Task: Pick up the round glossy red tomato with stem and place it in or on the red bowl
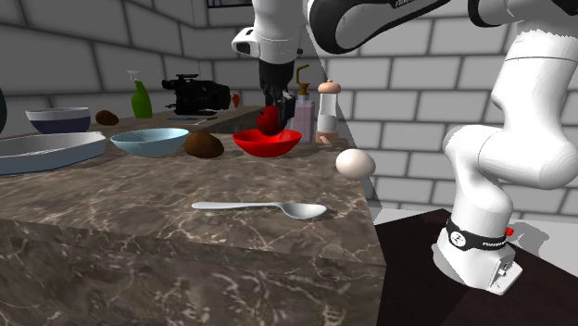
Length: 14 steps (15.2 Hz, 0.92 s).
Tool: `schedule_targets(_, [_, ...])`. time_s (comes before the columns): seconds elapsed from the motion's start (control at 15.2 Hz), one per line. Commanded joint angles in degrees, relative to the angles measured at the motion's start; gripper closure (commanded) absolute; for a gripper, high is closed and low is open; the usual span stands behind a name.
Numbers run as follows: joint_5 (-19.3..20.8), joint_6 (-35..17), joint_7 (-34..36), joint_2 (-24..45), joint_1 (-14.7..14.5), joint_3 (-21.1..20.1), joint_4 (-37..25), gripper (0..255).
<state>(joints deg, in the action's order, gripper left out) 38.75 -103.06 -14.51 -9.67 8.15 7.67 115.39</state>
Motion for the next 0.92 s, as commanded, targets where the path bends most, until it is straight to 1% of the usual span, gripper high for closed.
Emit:
schedule_targets(0.0, [0.02, -0.1, 0.07, 0.0, 0.0, 0.0, 0.09, 255])
schedule_targets(0.26, [0.02, -0.1, 0.07, 0.0, 0.0, 0.0, 0.09, 255])
schedule_targets(0.33, [0.02, -0.1, 0.08, -0.01, 0.0, 0.0, 0.09, 0])
schedule_targets(0.66, [0.02, -0.1, 0.07, 0.0, 0.0, 0.0, 0.09, 0])
schedule_targets(0.86, [-1.09, 5.29, -0.39, -0.15, -1.31, -1.84, -4.31, 0])
